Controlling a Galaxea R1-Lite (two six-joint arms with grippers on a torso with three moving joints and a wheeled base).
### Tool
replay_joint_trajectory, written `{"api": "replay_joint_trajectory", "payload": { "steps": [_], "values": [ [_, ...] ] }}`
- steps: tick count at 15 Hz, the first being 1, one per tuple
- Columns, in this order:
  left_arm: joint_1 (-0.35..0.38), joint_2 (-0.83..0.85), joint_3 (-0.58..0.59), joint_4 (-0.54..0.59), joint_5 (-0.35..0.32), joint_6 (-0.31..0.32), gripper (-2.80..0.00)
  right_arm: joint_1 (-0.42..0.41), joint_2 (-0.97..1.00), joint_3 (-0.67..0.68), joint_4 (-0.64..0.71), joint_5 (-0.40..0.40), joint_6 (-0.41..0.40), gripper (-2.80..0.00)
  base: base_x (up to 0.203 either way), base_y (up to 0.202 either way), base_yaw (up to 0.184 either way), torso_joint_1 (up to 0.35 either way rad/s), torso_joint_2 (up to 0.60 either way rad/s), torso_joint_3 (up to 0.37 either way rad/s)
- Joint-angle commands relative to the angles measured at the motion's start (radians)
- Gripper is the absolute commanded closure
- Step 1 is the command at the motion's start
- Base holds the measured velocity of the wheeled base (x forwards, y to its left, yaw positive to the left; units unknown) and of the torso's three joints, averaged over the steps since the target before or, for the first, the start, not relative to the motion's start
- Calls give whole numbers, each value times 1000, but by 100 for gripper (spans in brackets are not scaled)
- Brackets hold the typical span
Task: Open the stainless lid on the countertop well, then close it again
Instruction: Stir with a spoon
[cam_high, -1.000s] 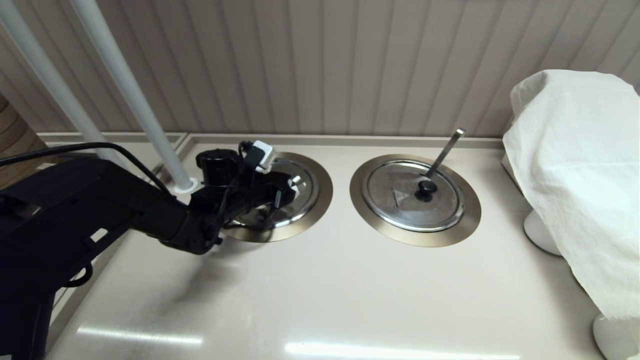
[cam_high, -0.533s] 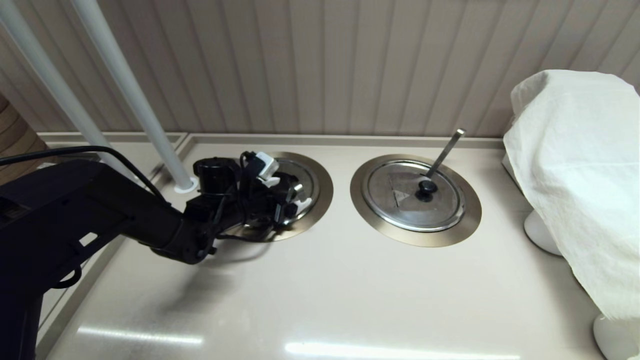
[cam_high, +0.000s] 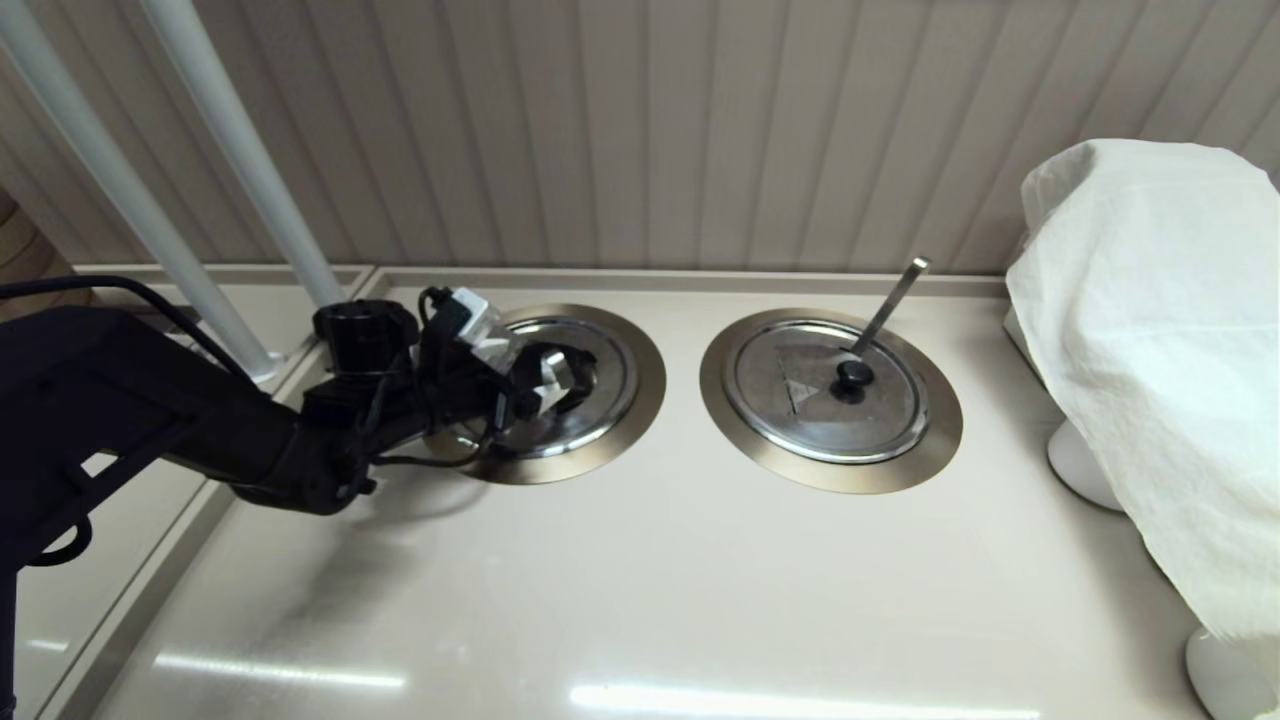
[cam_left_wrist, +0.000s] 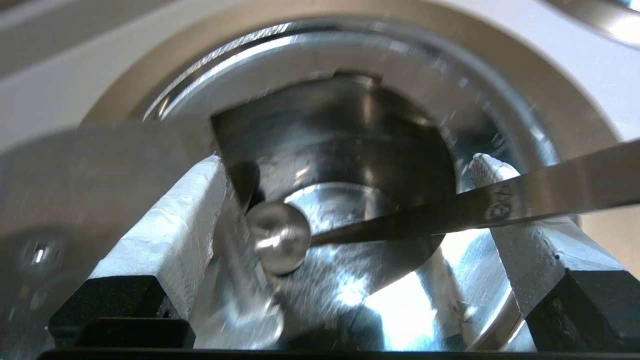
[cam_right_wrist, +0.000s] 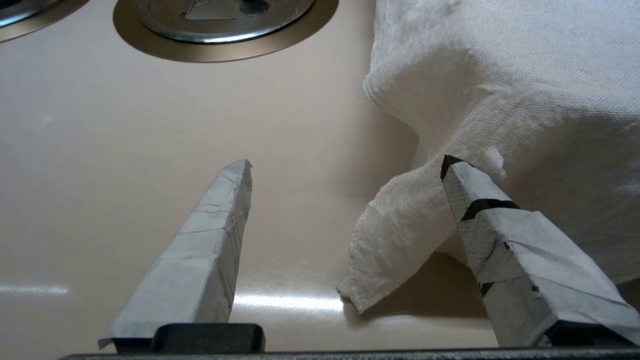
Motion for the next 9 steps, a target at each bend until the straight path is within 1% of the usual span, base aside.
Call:
{"api": "replay_joint_trajectory", "payload": {
  "steps": [1,5,9],
  "values": [
    [46,-19,55,-8,-24,1,-280,0,0,0,1,0,0,-280,0,0,0,0,0,0],
    [65,-100,192,-15,-37,-8,-280,0,0,0,1,0,-1,-280,0,0,0,0,0,0],
    [26,-82,199,-16,-40,-2,-280,0,0,0,1,0,0,-280,0,0,0,0,0,0]
  ]
}}
